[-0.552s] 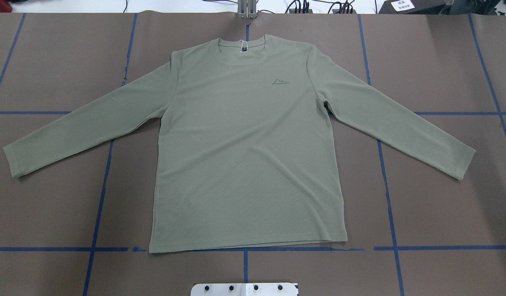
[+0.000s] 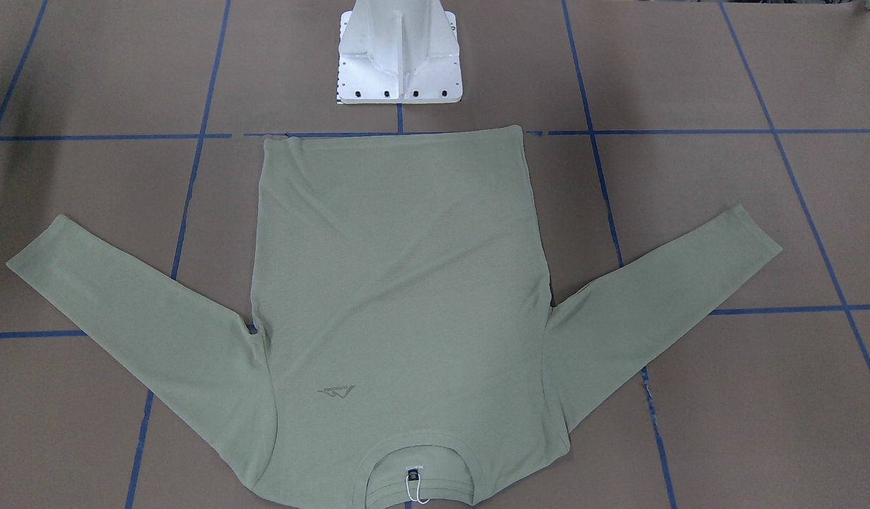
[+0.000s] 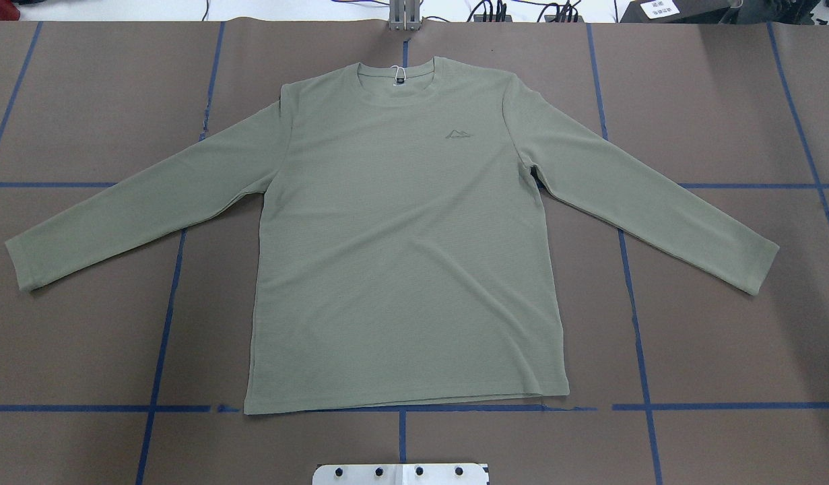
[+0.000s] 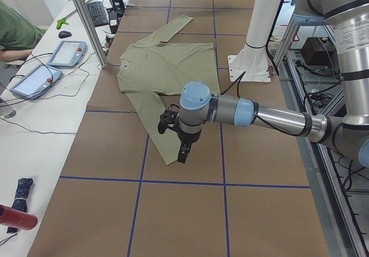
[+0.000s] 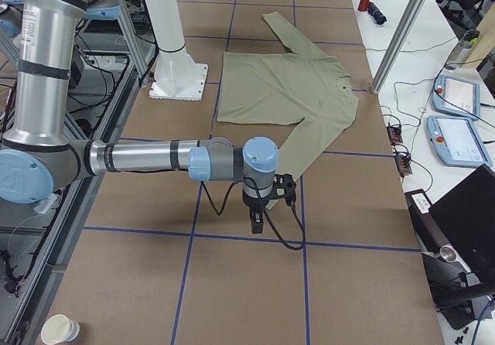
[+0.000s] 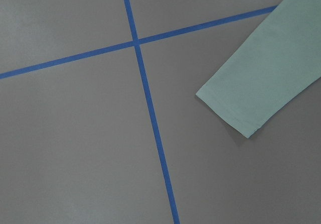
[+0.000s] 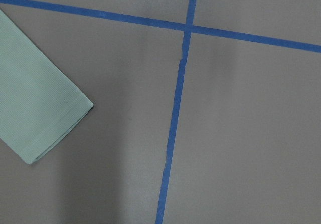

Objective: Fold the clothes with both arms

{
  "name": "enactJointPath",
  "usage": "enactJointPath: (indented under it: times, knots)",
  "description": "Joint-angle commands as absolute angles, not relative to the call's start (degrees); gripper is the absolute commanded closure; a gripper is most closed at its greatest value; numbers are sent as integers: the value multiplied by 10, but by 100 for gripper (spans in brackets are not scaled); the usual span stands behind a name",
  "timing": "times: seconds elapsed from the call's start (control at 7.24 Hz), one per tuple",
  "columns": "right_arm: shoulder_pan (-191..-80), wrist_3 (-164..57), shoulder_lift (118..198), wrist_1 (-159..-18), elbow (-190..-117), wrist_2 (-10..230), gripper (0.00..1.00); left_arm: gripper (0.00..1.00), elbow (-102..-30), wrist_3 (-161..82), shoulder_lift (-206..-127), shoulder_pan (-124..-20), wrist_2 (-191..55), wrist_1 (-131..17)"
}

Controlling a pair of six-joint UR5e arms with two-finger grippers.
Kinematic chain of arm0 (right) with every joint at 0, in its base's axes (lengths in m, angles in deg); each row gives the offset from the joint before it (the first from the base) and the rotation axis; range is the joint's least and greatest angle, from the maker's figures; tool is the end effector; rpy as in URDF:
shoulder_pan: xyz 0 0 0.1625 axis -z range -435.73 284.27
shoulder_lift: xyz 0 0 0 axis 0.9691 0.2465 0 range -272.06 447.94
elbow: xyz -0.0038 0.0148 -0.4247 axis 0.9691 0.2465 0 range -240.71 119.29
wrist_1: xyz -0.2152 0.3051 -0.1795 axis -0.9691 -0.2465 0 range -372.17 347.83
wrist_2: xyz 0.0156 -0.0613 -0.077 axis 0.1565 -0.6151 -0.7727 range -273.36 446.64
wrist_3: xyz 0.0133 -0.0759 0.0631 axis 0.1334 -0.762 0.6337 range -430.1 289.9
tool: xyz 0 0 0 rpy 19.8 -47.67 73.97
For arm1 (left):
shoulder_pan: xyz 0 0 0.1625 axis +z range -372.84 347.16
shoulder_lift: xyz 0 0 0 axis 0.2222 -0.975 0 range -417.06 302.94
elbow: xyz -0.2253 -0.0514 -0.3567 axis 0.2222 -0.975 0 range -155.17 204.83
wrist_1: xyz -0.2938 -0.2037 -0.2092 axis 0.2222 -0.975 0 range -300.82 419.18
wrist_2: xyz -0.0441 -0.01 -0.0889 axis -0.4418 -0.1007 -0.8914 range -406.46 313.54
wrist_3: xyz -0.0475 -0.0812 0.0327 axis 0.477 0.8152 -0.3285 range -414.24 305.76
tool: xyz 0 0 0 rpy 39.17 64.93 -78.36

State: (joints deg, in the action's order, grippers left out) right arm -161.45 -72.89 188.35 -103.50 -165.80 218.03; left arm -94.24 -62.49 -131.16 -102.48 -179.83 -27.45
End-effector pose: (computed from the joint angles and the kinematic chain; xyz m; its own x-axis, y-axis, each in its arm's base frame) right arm 0.0362 -0.4218 0.6172 0.7407 -0.1429 0.6565 0.1107 0.9897 0.0905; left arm -0.0626 -0.3764 0.5363 0.7178 0.2615 -0.6453 -0.1103 0.9578 0.2654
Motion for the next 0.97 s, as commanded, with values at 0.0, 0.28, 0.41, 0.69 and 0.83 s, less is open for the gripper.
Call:
enactJointPath:
  times: [0.0,0.28,0.41,0.69,0.83]
  knots:
    - [-1614,-726,1863,-965,-1661,2178,0,0,-964,-621,-1345,-1025,-1803,-276]
    - [-1615,-722,1860,-908,-1657,2186,0,0,-937,-622,-1387,-1025,-1804,-286]
    - [-1615,-722,1865,-907,-1657,2200,0,0,-945,-622,-1389,-1027,-1805,-287]
    - [-1610,-669,1865,-900,-1656,2230,0,0,-942,-622,-1385,-1028,-1826,-291]
    - [-1592,-610,1868,-866,-1652,2230,0,0,-942,-621,-1384,-1028,-1829,-290]
